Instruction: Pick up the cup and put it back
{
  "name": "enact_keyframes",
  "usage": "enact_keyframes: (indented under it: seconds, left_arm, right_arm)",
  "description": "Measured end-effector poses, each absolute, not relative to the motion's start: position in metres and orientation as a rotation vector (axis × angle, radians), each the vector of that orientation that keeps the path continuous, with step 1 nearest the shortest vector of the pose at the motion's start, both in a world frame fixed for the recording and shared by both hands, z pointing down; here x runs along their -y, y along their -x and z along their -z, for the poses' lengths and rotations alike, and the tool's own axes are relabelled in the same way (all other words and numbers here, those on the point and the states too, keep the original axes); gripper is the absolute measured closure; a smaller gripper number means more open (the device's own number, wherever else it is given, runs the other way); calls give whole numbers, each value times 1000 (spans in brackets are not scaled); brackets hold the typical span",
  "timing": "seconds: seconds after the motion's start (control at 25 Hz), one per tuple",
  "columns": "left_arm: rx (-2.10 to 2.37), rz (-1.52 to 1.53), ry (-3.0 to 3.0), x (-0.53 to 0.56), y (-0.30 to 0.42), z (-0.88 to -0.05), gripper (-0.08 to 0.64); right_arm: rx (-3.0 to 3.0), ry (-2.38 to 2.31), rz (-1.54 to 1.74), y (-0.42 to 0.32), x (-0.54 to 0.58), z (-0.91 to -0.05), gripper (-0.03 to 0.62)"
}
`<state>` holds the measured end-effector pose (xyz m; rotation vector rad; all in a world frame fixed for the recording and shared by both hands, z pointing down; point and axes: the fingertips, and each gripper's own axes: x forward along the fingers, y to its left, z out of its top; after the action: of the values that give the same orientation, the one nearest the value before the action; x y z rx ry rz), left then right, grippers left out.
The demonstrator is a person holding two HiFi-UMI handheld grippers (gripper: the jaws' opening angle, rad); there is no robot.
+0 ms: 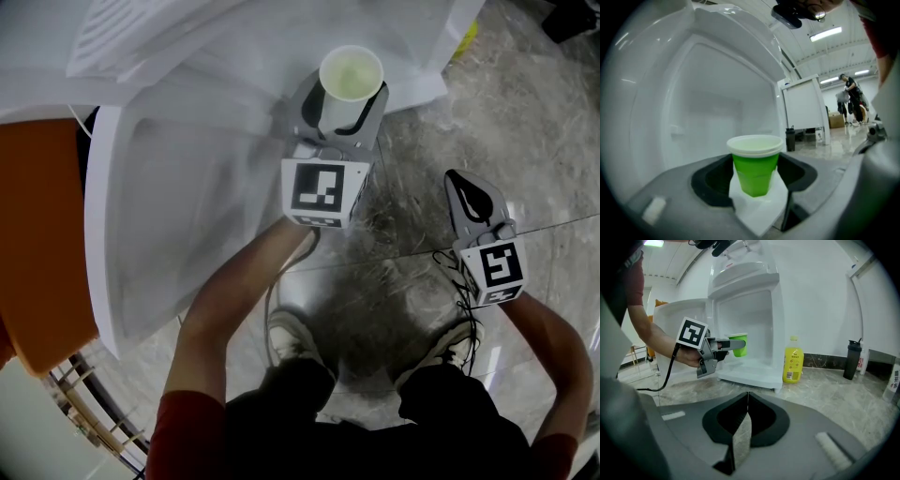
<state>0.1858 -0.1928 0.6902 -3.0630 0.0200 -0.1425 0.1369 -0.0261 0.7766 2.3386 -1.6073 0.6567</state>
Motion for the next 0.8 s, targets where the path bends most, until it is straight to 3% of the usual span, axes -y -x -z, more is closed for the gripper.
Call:
enact_keyframes:
  seconds: [0.8]
  left_arm:
    - [-147, 223, 3022, 216, -224, -721, 268]
  right_arm:
    - [1604, -2349, -687, -149, 23, -791, 589]
